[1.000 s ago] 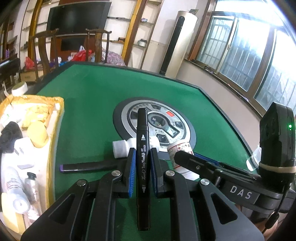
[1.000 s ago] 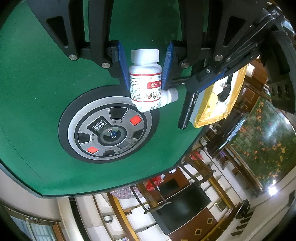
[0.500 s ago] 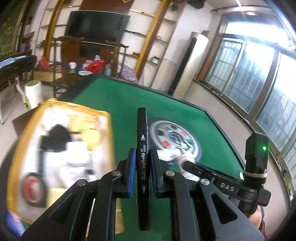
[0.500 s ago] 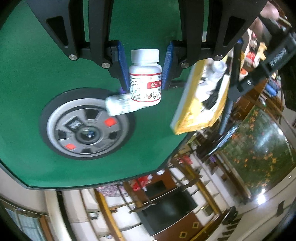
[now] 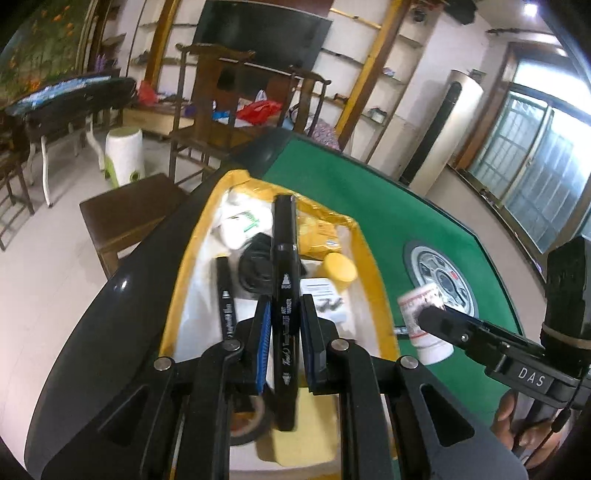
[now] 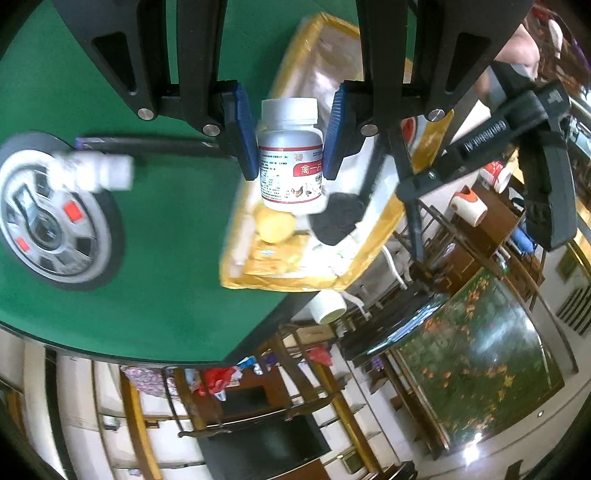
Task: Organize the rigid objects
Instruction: 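Carry the black marker in the left tool while the right tool carries the bottle over the tray, then open the right tool to drop the bottle in the tray while the left tool releases the marker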
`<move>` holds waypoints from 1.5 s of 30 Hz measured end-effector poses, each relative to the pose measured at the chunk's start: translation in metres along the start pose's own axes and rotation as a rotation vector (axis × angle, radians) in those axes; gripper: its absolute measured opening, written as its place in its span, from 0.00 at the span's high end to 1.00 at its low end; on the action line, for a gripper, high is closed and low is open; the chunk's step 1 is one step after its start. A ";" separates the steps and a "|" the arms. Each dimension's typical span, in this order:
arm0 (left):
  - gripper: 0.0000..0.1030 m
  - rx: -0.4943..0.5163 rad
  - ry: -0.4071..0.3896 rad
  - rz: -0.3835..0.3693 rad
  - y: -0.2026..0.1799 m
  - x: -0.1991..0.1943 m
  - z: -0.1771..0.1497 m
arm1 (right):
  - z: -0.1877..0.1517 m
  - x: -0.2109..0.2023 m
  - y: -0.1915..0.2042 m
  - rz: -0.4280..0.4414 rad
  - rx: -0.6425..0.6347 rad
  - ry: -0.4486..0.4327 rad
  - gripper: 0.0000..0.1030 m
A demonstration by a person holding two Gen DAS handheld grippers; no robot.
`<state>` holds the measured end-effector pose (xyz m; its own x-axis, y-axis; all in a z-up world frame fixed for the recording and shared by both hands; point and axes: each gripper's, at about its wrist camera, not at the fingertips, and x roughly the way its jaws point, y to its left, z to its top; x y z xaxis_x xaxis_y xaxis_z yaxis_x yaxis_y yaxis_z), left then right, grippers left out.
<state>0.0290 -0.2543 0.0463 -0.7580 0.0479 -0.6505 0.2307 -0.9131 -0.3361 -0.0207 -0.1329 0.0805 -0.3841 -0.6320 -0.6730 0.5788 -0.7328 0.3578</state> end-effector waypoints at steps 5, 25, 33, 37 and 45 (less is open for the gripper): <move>0.88 -0.012 0.013 -0.009 0.004 0.007 0.001 | 0.005 0.022 0.015 -0.023 -0.027 0.012 0.69; 0.87 -0.056 0.058 -0.004 0.008 0.024 -0.003 | 0.001 0.037 0.024 -0.030 -0.044 0.026 0.69; 0.87 -0.062 0.060 0.013 0.011 0.022 -0.004 | 0.000 0.032 0.025 -0.010 -0.046 0.031 0.66; 0.87 -0.065 0.054 0.021 0.011 0.020 -0.003 | 0.001 0.021 0.029 -0.011 -0.078 -0.005 0.53; 0.87 -0.027 -0.023 0.032 -0.007 -0.008 -0.011 | -0.007 -0.058 0.020 -0.049 -0.182 -0.215 0.51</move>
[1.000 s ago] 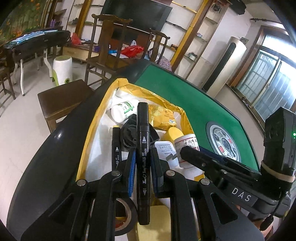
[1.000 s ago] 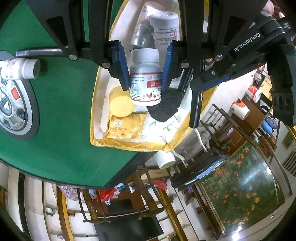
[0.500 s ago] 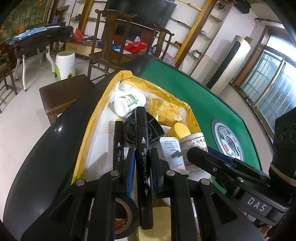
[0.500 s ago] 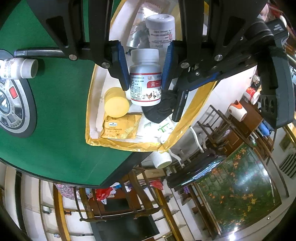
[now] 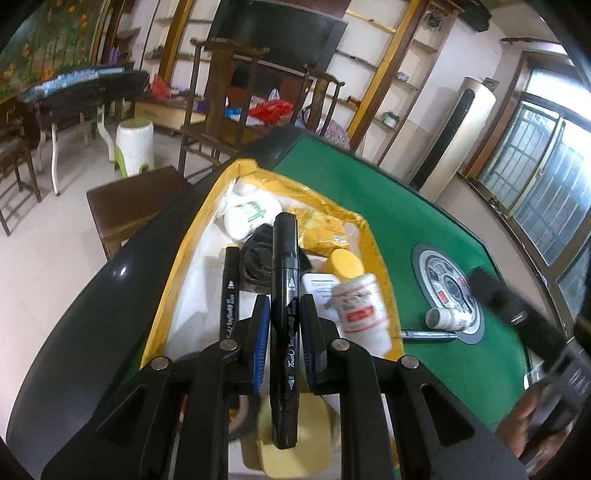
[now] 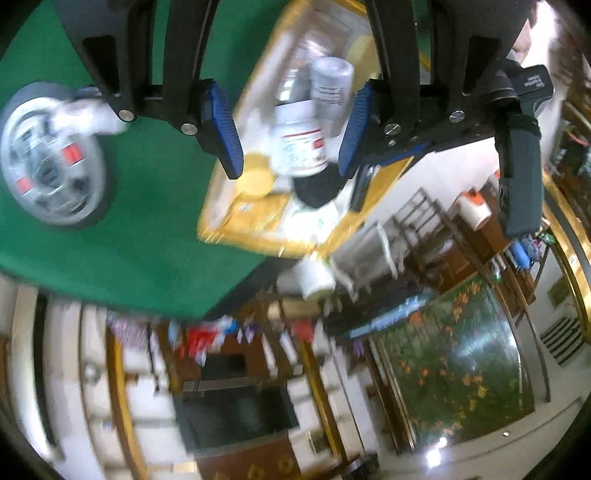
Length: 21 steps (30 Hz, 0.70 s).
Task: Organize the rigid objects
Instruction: 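Open the right tool to drop the bottle in the tray while the left tool releases the marker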
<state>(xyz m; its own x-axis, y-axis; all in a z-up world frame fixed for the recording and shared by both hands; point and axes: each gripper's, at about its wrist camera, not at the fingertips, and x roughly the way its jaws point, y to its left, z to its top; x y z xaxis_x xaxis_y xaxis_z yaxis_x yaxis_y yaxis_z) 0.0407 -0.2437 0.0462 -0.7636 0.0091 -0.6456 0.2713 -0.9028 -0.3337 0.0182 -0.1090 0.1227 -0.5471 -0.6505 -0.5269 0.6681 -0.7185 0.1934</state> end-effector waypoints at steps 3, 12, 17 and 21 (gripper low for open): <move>0.87 0.042 -0.030 -0.014 -0.018 -0.014 -0.008 | -0.010 -0.047 -0.019 -0.057 -0.049 -0.155 0.16; 0.77 0.134 -0.019 0.023 -0.062 -0.003 -0.012 | -0.055 -0.082 -0.113 -0.066 0.124 -0.165 0.01; 0.76 0.050 0.004 0.038 -0.046 0.000 -0.013 | -0.050 -0.077 -0.126 -0.165 0.109 -0.106 0.01; 0.74 0.108 -0.047 0.032 -0.066 -0.016 -0.023 | -0.032 -0.056 -0.143 -0.163 0.142 -0.004 0.01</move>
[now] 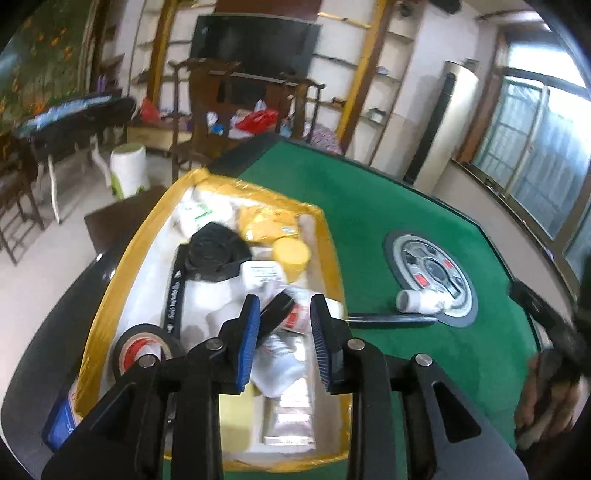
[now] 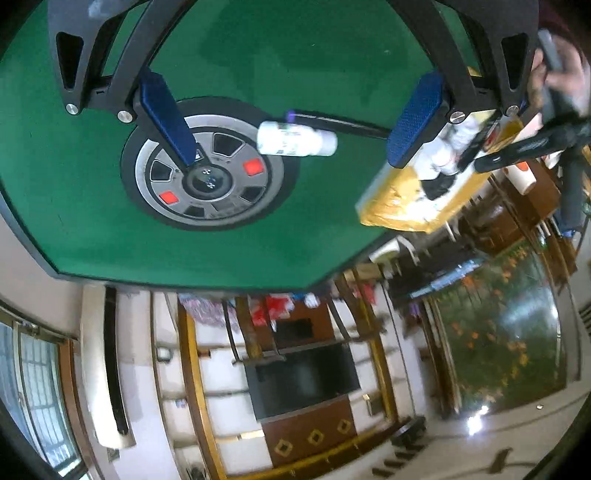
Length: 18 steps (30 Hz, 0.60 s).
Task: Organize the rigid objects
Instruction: 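Open the right tool to drop the bottle in the tray while the left tool releases the marker, then move the left tool to another black marker while the right tool moves to a white bottle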
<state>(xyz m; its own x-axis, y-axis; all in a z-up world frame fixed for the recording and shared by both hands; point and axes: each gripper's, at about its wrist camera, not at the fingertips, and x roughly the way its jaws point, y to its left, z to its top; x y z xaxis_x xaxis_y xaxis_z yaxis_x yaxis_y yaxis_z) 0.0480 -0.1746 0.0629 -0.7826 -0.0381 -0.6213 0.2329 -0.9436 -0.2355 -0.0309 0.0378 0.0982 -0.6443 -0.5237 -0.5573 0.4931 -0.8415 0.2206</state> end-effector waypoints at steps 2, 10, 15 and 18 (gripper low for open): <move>0.51 0.014 -0.015 -0.020 -0.010 -0.005 -0.002 | 0.009 0.022 -0.010 0.020 0.015 0.097 0.06; 0.45 0.017 0.007 -0.024 -0.014 0.002 -0.005 | 0.012 0.115 0.005 0.040 -0.075 0.308 0.41; 0.45 -0.029 -0.001 -0.007 0.007 -0.003 -0.005 | 0.000 0.121 -0.009 0.032 -0.094 0.382 0.46; 0.45 -0.036 0.001 -0.023 0.008 -0.004 -0.006 | -0.014 0.096 -0.019 0.126 -0.033 0.407 0.45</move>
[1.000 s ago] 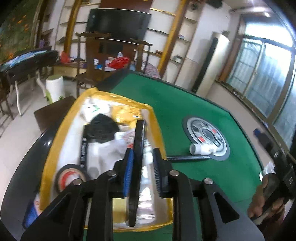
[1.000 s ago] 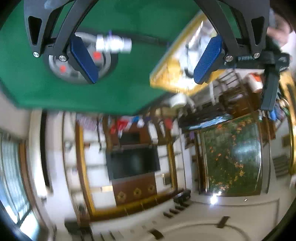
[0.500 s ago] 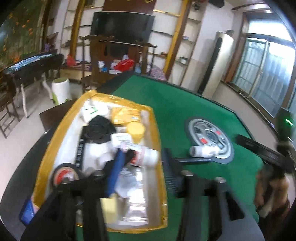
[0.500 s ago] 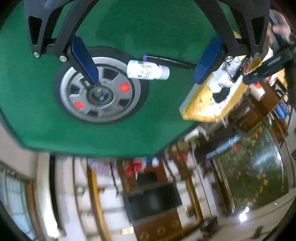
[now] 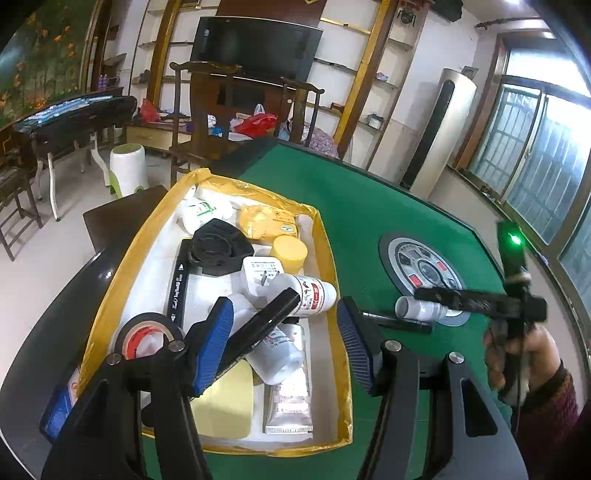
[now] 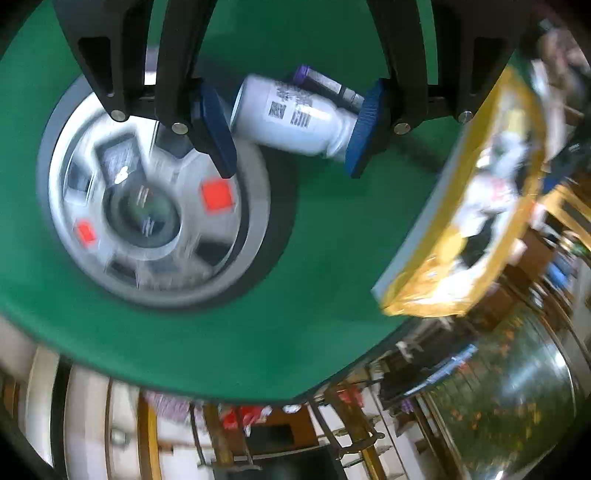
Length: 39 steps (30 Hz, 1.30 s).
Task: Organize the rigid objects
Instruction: 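Move the left tool to another black marker while the right tool moves to a white bottle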
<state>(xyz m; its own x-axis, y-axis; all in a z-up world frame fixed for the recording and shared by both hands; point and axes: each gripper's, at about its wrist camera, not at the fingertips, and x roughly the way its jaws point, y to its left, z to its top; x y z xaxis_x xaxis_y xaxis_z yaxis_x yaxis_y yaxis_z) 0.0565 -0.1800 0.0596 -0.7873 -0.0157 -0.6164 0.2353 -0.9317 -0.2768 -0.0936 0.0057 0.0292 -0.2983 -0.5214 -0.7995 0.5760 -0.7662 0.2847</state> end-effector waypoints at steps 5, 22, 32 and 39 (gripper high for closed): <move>0.45 0.011 0.017 -0.061 -0.015 -0.001 -0.003 | -0.055 -0.023 0.011 0.076 -0.031 0.011 0.45; 0.45 0.088 0.079 -0.077 -0.059 0.008 -0.014 | -0.009 0.008 0.010 -0.114 0.148 0.001 0.58; 0.45 0.308 0.192 -0.114 -0.101 0.032 -0.006 | -0.059 -0.041 -0.032 -0.120 0.214 -0.066 0.70; 0.45 0.591 0.410 -0.193 -0.139 0.086 -0.002 | -0.092 -0.073 -0.064 -0.039 0.281 -0.132 0.71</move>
<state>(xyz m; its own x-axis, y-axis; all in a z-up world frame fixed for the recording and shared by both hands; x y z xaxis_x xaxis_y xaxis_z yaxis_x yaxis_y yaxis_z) -0.0424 -0.0511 0.0436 -0.4803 0.1968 -0.8547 -0.3226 -0.9458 -0.0366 -0.0386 0.1274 0.0211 -0.4232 -0.5198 -0.7421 0.3350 -0.8508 0.4049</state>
